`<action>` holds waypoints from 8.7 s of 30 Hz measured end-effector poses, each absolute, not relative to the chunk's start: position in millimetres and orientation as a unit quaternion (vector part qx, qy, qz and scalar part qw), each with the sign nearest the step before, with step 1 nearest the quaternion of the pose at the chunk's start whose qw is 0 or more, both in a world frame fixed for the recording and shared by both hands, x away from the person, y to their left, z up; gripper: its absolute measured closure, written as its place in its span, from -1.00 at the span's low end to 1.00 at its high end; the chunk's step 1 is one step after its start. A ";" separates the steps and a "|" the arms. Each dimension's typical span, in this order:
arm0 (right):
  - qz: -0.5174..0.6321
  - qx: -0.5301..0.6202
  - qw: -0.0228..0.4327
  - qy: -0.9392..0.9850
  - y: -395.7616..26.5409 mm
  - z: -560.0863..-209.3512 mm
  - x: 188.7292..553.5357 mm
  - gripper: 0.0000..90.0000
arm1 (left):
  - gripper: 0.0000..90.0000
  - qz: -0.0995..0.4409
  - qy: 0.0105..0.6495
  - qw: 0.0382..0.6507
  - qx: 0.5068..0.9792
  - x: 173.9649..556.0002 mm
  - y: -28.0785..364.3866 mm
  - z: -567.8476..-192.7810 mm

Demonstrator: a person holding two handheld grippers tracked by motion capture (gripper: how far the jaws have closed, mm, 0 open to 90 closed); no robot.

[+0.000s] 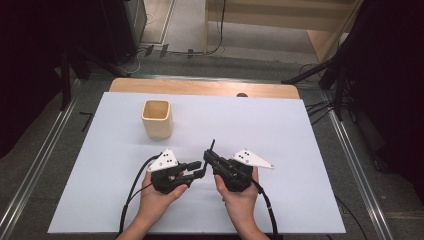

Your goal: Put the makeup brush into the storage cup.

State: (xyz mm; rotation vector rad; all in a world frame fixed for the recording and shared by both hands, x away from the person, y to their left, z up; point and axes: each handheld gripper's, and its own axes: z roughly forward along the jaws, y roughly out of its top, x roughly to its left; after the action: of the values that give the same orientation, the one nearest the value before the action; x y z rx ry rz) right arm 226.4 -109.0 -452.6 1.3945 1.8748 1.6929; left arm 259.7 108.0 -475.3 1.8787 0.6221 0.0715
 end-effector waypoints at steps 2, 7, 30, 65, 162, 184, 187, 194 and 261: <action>0.574 0.460 0.149 0.661 -102.6 -449.3 222.9 0.89 | 0.59 0.037 0.256 0.539 0.802 257.9 103.2 -474.5; 0.569 0.442 0.166 0.673 -96.4 -446.6 219.2 0.89 | 0.87 0.048 0.249 0.528 0.810 255.0 97.6 -474.8; 0.552 0.455 0.186 0.673 -104.5 -451.4 222.0 0.88 | 0.52 0.036 0.251 0.535 0.806 263.0 113.8 -466.8; 0.343 0.209 0.399 0.824 -63.6 -485.6 219.1 0.88 | 0.69 0.052 0.274 0.496 0.823 270.9 130.4 -431.2; 0.624 0.427 0.145 0.638 -109.4 -440.3 220.8 0.88 | 0.22 0.059 0.257 0.542 0.798 251.4 92.8 -459.5; 0.591 0.419 0.234 0.649 -107.1 -430.4 213.2 -1.00 | 0.88 0.065 0.238 0.547 0.800 251.5 97.4 -455.9; 0.597 0.418 0.235 0.643 -117.0 -427.9 213.6 -1.00 | 0.88 0.066 0.244 0.551 0.796 253.9 101.2 -456.3; 0.590 0.420 0.254 0.641 -144.3 -427.9 215.0 -1.00 | 0.88 0.077 0.256 0.558 0.786 259.3 113.5 -454.4; 0.499 0.479 0.294 0.660 -303.0 -501.3 174.7 -1.00 | 0.88 0.168 0.296 0.577 0.743 306.3 170.2 -401.4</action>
State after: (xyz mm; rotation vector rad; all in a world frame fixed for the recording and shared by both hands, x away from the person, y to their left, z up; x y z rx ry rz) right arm 174.7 -303.0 -501.3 1.2747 1.7567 1.3275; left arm 306.3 170.2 -401.4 1.7380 0.6928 0.3932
